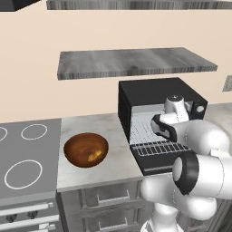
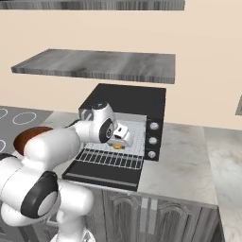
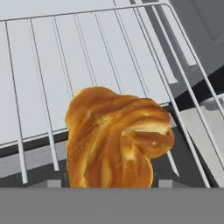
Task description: Pick up the heated bread from the toaster oven and place it in the bowl. Then move the bread bowl to the dining counter.
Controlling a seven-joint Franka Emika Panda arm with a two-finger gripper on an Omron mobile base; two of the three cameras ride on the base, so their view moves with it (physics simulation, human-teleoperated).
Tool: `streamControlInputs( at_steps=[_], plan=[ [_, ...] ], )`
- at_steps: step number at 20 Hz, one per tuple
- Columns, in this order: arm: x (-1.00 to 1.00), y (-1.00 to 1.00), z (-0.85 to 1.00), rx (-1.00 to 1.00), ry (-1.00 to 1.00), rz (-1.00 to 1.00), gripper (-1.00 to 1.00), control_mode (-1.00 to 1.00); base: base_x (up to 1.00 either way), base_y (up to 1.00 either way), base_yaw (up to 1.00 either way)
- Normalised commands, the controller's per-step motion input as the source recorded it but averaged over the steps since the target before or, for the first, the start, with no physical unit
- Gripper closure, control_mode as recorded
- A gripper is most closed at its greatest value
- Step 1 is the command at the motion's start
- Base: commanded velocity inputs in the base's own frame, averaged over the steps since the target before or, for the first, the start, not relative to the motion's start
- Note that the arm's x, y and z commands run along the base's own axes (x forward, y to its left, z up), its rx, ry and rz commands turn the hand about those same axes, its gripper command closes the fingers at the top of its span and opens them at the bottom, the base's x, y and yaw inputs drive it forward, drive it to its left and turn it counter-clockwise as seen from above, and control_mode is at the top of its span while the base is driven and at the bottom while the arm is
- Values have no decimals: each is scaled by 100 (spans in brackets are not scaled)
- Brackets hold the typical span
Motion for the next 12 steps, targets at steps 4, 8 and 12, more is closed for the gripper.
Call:
streamControlInputs(
  at_steps=[4, 8, 12],
  plan=[
    [-47, -4, 19, 0, 0, 0, 100, -100, 0, 0, 0],
    [-66, -4, 42, 0, -3, 0, 100, -100, 0, 0, 0],
    [-80, 0, 60, 0, -13, 4, 100, -100, 0, 0, 0]
  ],
)
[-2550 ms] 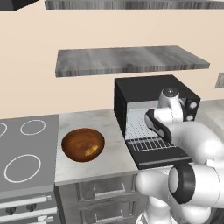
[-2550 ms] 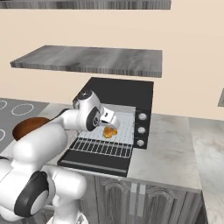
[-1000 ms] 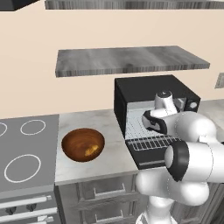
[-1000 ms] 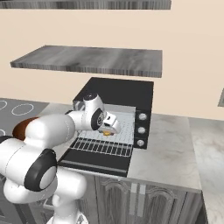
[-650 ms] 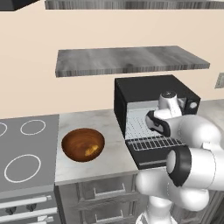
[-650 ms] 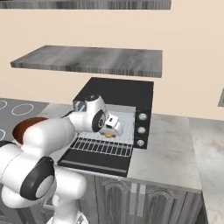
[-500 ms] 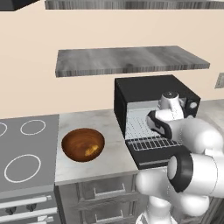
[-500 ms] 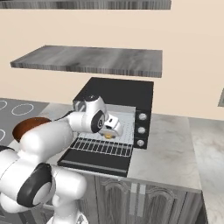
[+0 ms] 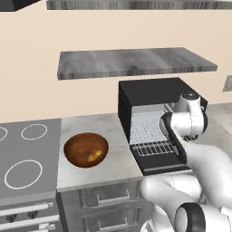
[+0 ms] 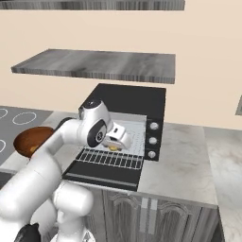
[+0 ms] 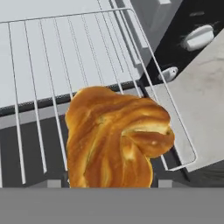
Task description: Pick up the heated bread from the toaster oven and place it in the bowl. Then move the bread bowl to the dining counter.
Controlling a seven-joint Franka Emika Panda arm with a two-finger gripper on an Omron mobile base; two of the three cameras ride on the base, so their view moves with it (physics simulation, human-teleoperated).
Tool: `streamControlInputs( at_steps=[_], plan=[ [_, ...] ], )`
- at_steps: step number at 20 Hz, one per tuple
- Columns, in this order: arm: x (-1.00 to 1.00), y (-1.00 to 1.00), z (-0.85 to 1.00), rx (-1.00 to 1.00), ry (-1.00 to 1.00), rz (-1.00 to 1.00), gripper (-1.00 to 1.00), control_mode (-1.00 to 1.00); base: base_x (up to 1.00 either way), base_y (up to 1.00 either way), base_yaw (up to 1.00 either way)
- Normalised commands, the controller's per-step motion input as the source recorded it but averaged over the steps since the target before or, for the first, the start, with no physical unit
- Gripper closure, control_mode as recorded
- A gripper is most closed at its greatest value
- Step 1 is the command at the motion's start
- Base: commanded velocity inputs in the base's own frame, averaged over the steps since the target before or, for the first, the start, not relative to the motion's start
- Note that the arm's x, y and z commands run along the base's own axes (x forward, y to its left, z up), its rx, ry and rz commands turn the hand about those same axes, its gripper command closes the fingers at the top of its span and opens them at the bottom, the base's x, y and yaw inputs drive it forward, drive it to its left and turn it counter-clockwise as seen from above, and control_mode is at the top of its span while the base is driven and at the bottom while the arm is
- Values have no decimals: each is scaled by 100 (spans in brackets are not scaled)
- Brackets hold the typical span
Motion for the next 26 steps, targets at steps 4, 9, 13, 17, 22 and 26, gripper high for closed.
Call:
streamControlInputs(
  at_steps=[4, 9, 13, 17, 22, 26],
  plan=[
    [-77, 0, 64, 0, -16, 14, 100, -100, 0, 0, 0],
    [-79, 27, 59, 1, -4, 27, 100, -100, 0, 0, 0],
    [-75, 78, 54, 0, 0, 25, 100, -100, 0, 0, 0],
    [-55, 100, 43, 0, 0, 18, 100, -100, 0, 0, 0],
    [-22, 100, 39, 0, 0, 12, 100, -100, 0, 0, 0],
    [-10, 100, 13, -2, 0, 13, 100, -100, 0, 0, 0]
  ],
)
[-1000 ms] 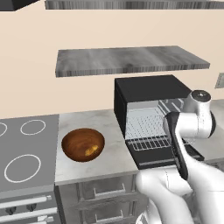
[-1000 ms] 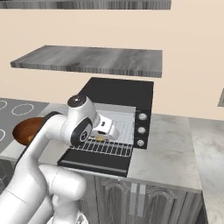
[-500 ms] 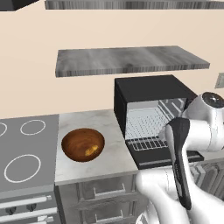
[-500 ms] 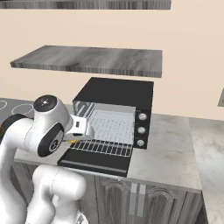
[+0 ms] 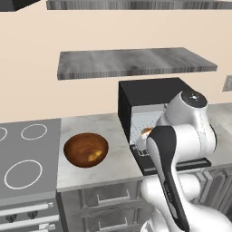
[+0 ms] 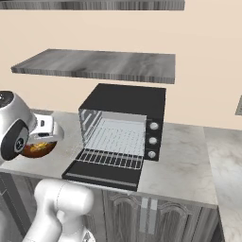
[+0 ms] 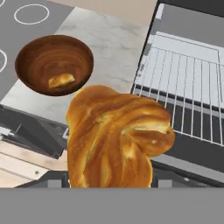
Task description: Pick up the heated bread from the toaster oven and place it in the bowl. Then move the bread bowl to the dining counter.
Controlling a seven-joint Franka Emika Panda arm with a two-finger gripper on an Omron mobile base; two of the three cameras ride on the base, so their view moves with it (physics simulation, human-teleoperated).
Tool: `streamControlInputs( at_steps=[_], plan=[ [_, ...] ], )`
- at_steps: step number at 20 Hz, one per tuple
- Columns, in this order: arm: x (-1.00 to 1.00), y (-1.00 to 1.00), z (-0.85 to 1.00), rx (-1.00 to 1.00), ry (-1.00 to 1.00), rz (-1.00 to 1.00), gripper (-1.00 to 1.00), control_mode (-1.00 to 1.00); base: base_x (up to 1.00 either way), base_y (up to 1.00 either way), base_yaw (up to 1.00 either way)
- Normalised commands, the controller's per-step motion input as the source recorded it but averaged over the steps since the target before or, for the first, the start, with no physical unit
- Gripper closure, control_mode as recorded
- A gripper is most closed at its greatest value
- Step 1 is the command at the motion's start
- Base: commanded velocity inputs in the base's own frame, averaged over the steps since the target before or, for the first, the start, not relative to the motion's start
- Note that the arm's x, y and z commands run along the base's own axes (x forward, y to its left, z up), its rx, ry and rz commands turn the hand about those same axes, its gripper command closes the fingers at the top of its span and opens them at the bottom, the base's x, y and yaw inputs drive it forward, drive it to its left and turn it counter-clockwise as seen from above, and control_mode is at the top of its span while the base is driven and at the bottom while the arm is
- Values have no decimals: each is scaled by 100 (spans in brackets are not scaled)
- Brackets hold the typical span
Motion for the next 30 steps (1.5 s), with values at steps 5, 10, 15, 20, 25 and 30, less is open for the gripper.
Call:
streamControlInputs(
  at_steps=[5, 10, 15, 20, 25, 30],
  plan=[
    [32, 100, -6, -14, 6, 11, 100, -100, 0, 0, 0],
    [78, 100, -37, -16, 12, 0, 100, -100, 0, 0, 0],
    [80, 96, -67, -4, 25, 0, 100, -100, 0, 0, 0],
    [49, 55, -65, 0, 3, 2, 100, -100, 0, 0, 0],
    [67, 13, -42, 1, 0, 0, 100, -100, 0, 0, 0],
    [55, 3, -20, 5, 3, 0, 100, -100, 0, 0, 0]
  ],
)
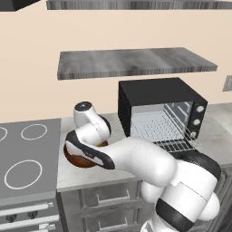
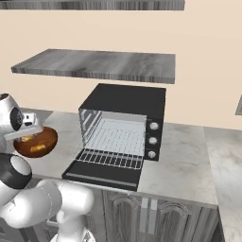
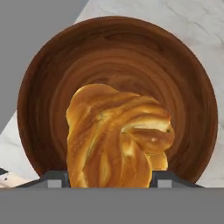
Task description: Pick up the heated bread from the toaster oven and place it in the bowl. Then move the bread bowl to the dining counter.
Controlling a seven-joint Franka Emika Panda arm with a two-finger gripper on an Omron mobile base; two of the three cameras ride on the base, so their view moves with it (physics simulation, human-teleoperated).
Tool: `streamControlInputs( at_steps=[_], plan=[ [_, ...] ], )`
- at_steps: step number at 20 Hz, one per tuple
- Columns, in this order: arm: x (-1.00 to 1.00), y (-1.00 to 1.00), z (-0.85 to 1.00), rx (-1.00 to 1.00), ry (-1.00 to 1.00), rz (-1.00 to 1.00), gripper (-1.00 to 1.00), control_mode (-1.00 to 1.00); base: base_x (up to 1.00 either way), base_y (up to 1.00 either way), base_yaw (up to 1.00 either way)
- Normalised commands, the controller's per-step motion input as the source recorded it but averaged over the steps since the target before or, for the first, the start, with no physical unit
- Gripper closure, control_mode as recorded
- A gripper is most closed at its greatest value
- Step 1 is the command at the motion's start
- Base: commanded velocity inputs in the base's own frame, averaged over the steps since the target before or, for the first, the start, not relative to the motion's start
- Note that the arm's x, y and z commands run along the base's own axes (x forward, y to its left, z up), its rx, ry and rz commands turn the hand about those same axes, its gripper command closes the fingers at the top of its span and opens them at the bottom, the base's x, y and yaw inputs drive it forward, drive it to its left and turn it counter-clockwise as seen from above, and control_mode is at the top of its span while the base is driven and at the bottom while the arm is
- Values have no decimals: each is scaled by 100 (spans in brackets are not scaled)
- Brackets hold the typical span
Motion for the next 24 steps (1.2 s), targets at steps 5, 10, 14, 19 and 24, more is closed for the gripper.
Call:
streamControlInputs(
  at_steps=[5, 10, 14, 19, 24],
  plan=[
    [30, 8, -76, 0, 10, 0, 100, -100, 0, 0, 0],
    [14, 4, -9, 0, 6, 0, -100, -100, 0, 0, 0],
    [0, 0, 37, 0, 0, -12, -100, -100, 0, 0, 0],
    [0, -2, 34, 3, 0, -14, -100, -100, 0, 0, 0],
    [-13, -58, 16, 7, 0, -21, -100, -100, 0, 0, 0]
  ],
)
